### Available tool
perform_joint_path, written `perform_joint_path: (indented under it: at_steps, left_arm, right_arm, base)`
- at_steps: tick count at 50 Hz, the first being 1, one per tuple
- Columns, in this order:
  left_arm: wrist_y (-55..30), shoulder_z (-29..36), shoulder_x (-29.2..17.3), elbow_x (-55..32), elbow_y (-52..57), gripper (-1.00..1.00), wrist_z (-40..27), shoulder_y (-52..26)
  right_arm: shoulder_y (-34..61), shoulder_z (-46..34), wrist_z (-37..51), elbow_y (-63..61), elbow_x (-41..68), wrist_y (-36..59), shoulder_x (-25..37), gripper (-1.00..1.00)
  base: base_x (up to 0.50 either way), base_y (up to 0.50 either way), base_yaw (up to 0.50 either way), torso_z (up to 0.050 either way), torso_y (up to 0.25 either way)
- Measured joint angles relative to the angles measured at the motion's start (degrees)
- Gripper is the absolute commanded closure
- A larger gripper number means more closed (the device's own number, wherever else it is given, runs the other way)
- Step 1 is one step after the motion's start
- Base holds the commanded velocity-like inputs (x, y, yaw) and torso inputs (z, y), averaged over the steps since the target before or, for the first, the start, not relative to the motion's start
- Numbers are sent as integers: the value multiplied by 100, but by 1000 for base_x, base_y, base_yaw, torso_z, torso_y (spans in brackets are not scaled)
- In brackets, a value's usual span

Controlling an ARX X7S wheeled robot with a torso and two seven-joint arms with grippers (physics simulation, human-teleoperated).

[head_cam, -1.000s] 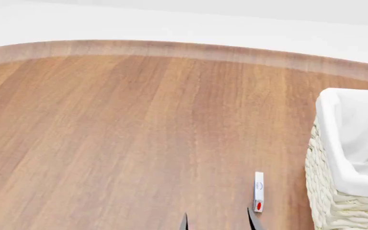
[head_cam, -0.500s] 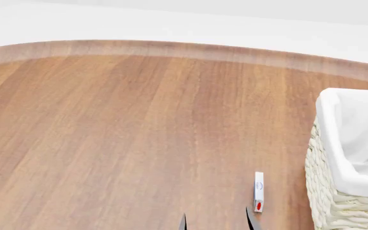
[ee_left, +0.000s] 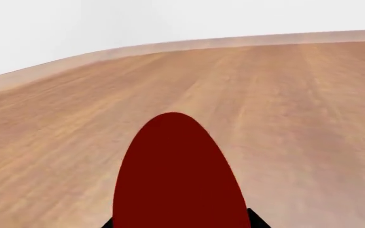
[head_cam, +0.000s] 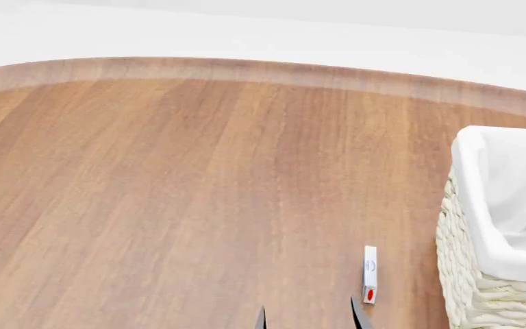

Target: Pick up the ketchup, and put it in the basket.

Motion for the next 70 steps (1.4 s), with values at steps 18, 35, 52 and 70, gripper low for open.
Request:
perform_joint_path:
  at_steps: [18,35,52,70]
  left_arm:
    - [-18,-124,13,127,5,100,-88,13]
    - [-1002,-43,-435,236,1950,100,-729,545]
    - [-2786,268,-1127,458,4458,100,-1209,223]
    - [-4312,893,-1227,506,5686,100,-967,-988]
  right_arm:
    - [11,-35,33,26,22,-18,23,-100]
    - [25,-69,56,52,47,-36,46,-100]
    - [41,-120,67,104,77,-61,57,-100]
    - [54,-156,74,142,124,-87,76,-100]
  base:
    - [0,0,0,0,0]
    - [0,0,0,0,0]
    - [0,0,0,0,0]
    - [0,0,0,0,1]
